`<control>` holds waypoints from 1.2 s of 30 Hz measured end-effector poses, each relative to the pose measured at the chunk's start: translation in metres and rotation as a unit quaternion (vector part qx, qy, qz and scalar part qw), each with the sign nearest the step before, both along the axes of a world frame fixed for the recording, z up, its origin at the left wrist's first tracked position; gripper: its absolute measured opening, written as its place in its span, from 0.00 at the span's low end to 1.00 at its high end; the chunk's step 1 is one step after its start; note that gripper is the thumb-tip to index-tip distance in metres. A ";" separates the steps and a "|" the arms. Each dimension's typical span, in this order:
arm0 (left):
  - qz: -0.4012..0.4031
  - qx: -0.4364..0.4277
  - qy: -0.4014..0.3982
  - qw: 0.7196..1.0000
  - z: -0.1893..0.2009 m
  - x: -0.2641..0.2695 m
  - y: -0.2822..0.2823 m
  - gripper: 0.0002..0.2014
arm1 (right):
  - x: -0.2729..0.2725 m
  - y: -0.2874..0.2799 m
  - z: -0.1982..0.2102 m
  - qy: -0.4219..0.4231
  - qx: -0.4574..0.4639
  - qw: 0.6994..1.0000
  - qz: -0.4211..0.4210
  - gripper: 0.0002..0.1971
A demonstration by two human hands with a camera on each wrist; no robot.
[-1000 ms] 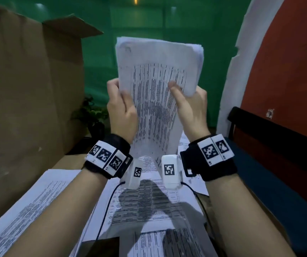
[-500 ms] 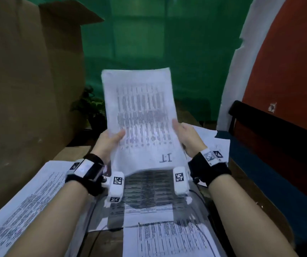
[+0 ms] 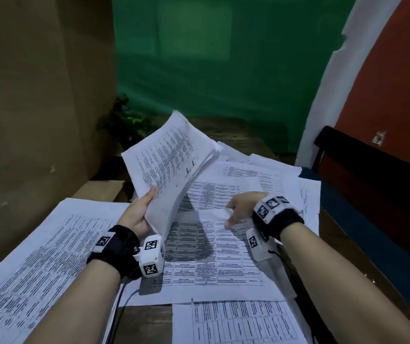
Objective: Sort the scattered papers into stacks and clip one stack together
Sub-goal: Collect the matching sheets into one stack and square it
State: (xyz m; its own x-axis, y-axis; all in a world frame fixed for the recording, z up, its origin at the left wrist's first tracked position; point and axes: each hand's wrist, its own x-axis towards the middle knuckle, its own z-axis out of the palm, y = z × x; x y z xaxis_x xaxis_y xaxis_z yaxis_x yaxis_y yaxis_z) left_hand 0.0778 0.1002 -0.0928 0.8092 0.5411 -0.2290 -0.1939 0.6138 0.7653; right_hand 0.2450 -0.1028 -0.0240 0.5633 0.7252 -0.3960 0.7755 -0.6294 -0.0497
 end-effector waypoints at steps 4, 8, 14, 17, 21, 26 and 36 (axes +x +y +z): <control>0.005 -0.018 -0.044 0.999 -0.002 0.000 0.008 0.35 | 0.028 -0.028 0.017 0.056 0.211 0.973 -0.079 0.15; -0.009 0.008 -0.082 0.997 -0.010 0.004 0.016 0.44 | 0.062 -0.054 0.019 0.152 0.489 0.827 -0.233 0.11; 0.014 0.059 -0.053 0.997 -0.008 0.009 0.000 0.19 | 0.040 -0.029 -0.029 0.376 0.526 0.701 -0.300 0.10; 0.012 0.101 -0.024 0.995 -0.010 0.010 -0.002 0.13 | 0.030 -0.013 -0.042 0.454 0.543 0.628 -0.323 0.10; 0.007 0.161 0.030 0.986 -0.012 0.010 -0.005 0.15 | 0.017 -0.003 -0.051 0.510 0.512 0.611 -0.323 0.09; -0.005 0.232 0.074 0.970 -0.014 0.012 -0.008 0.17 | 0.018 -0.012 -0.051 0.473 0.450 0.687 -0.320 0.10; -0.031 0.336 0.170 0.926 -0.029 0.017 -0.003 0.21 | 0.023 -0.010 -0.054 0.372 0.381 0.804 -0.264 0.32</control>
State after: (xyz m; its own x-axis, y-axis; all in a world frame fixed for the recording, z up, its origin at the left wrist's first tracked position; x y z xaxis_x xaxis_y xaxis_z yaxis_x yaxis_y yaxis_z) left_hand 0.0950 0.0973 -0.1219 0.7864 0.6087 -0.1056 0.1491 -0.0212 0.9886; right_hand 0.2680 -0.1130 -0.0775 0.6848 0.6546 -0.3202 -0.0136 -0.4278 -0.9038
